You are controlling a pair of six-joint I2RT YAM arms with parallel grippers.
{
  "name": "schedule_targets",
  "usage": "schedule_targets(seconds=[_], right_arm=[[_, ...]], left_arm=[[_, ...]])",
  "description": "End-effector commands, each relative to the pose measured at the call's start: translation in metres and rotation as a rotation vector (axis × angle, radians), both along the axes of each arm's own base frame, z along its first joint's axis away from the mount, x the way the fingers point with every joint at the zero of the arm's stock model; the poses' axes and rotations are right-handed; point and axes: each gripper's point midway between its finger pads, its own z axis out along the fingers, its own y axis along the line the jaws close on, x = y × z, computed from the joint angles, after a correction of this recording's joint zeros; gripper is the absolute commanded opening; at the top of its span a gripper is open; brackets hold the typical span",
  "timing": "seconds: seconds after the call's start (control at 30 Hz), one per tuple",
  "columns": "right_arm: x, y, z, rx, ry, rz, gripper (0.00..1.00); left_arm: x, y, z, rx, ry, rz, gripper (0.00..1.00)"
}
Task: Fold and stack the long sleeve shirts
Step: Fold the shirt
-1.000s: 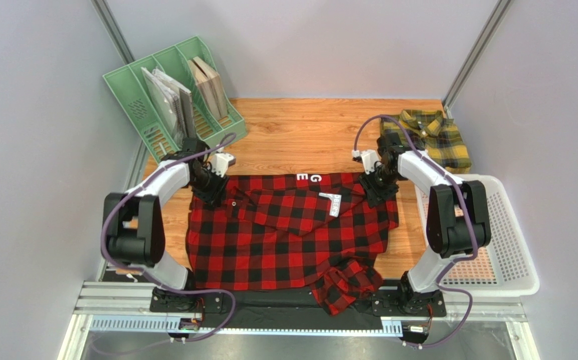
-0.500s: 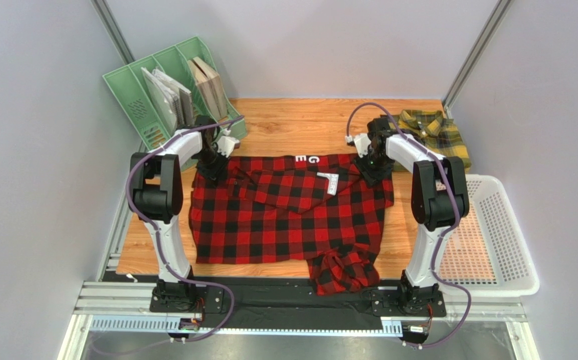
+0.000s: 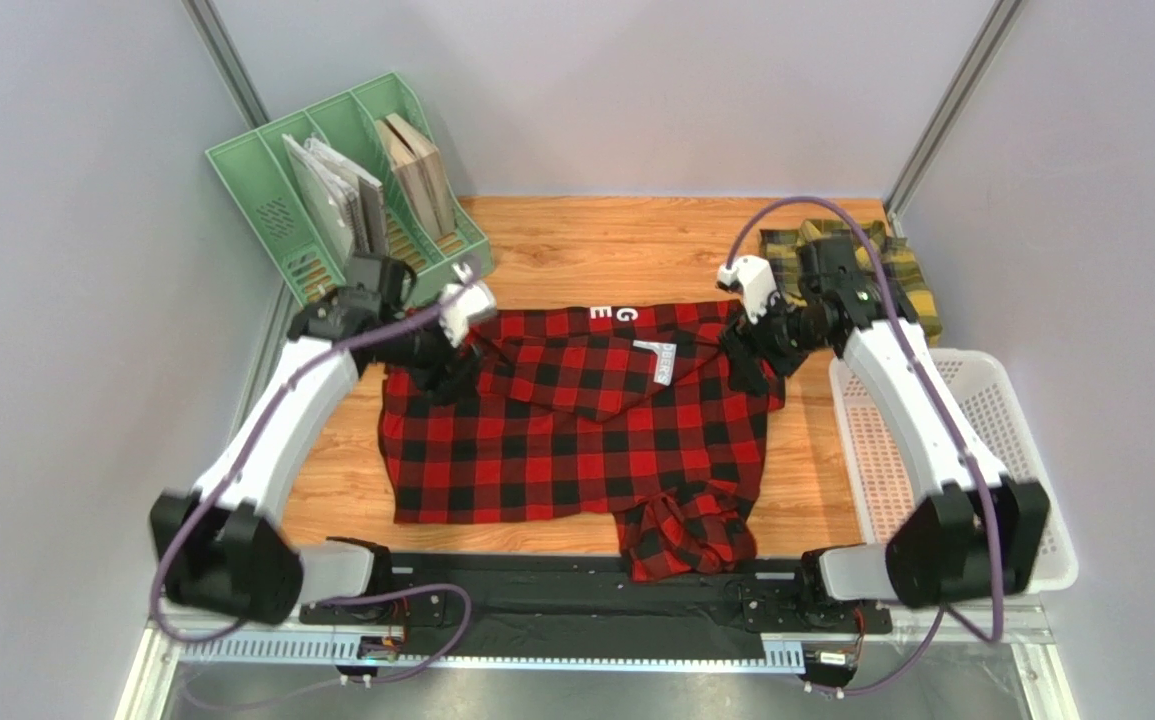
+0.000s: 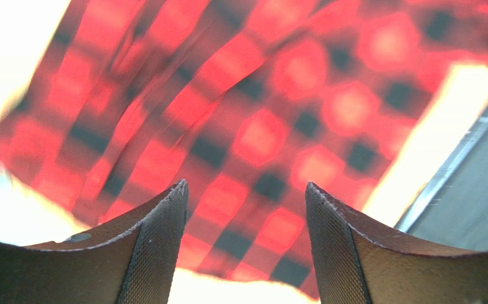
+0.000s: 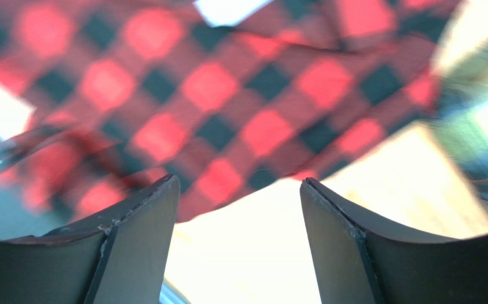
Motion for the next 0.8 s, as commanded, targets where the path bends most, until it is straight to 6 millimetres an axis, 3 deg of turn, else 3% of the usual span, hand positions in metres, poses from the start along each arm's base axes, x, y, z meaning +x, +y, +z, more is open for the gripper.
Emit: schedule_targets(seconds=[0.0,0.07,0.1,0.13,0.17,0.2,0.23,0.27,0.3,0.37,0.4,0.43,0.5,0.57,0.6,0.77], right_arm=[[-0.092,0.031,-0.013,0.204,0.228,0.157,0.75],[-0.115,0.031,-0.019,0.205,0.250,0.199,0.73],[-0.122,0.028,-0.022,0.201,0.263,0.171,0.69],[-0.105,0.020,-0.024,0.155,0.196,0.118,0.69],[-0.103,0.019,-0.021,0.157,0.183,0.111,0.69],[-0.099,0.019,-0.017,0.164,0.176,0.092,0.69],[-0.095,0.019,-0.015,0.158,0.175,0.074,0.69],[-0.090,0.017,-0.015,0.149,0.184,0.051,0.68],[-0.080,0.015,-0.012,0.144,0.195,0.020,0.69],[-0.067,0.004,-0.007,0.177,0.213,-0.051,0.70],[-0.062,0.001,-0.004,0.202,0.225,-0.081,0.72],[-0.051,-0.009,0.003,0.248,0.239,-0.137,0.73],[-0.045,-0.016,0.011,0.294,0.262,-0.178,0.76],[-0.036,-0.024,0.024,0.340,0.266,-0.223,0.78],[-0.033,-0.027,0.028,0.346,0.258,-0.235,0.79],[-0.028,-0.046,0.038,0.343,0.227,-0.294,0.80]], left_arm=[[-0.081,-0.085,0.031,-0.205,-0.089,-0.371,0.74],[-0.121,-0.112,0.043,-0.301,-0.093,-0.505,0.74],[-0.127,-0.124,0.053,-0.335,-0.154,-0.556,0.74],[-0.153,-0.142,0.048,-0.339,-0.162,-0.663,0.74],[-0.149,-0.151,0.043,-0.289,-0.226,-0.656,0.73],[-0.148,-0.172,0.049,-0.318,-0.296,-0.696,0.74],[-0.168,-0.190,0.049,-0.333,-0.317,-0.791,0.74],[-0.165,-0.203,0.048,-0.312,-0.354,-0.803,0.74],[-0.162,-0.224,0.035,-0.289,-0.341,-0.825,0.74],[-0.169,-0.262,0.050,-0.329,-0.356,-0.881,0.74],[-0.168,-0.278,0.034,-0.309,-0.317,-0.888,0.73],[-0.172,-0.297,0.047,-0.341,-0.329,-0.895,0.74],[-0.173,-0.333,0.047,-0.362,-0.304,-0.911,0.75],[-0.180,-0.351,0.036,-0.337,-0.236,-0.930,0.75],[-0.183,-0.370,0.026,-0.324,-0.220,-0.946,0.75],[-0.186,-0.396,-0.011,-0.290,-0.136,-0.945,0.75]])
